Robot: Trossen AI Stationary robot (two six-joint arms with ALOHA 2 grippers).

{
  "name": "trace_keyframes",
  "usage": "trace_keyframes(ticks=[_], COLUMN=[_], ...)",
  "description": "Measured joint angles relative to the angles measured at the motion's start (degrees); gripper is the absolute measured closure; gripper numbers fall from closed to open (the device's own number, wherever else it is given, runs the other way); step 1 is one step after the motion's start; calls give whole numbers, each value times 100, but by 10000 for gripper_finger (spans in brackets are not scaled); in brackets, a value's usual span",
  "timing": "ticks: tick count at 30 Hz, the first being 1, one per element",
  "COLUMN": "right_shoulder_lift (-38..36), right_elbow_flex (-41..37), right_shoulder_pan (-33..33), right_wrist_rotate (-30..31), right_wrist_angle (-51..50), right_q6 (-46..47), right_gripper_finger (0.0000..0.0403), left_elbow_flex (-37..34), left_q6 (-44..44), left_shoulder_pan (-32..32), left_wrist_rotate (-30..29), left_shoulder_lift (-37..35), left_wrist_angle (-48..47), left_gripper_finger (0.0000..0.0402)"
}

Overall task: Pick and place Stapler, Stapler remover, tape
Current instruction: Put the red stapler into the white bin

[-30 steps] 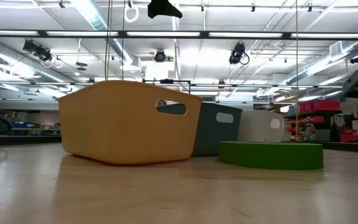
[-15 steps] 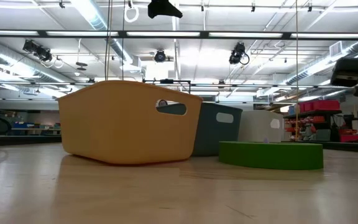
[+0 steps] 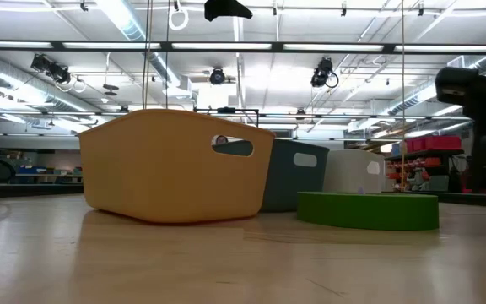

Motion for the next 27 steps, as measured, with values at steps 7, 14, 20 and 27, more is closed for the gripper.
trace_keyframes(ticks=[7,14,20,27], right_shoulder_lift=[-2,-2,-4,-4], right_elbow_flex=[0,62,391,689], right_shoulder_pan=[-209,-507,-726,-1088], right_wrist_rotate=[498,896,1362,1887], right_wrist_angle=[24,213,267,334], right_q6=[8,-294,-519,-553], right_gripper_finger=[154,154,154,154], left_elbow_flex=[0,0,0,0], left_q6=[-4,-140,-155,-151], left_shoulder_pan=[0,0,-2,-98], left_wrist_rotate=[19,20,22,22], left_shoulder_lift=[0,0,0,0], left_wrist_angle=[0,0,37,40], left_gripper_finger=[58,58,58,58])
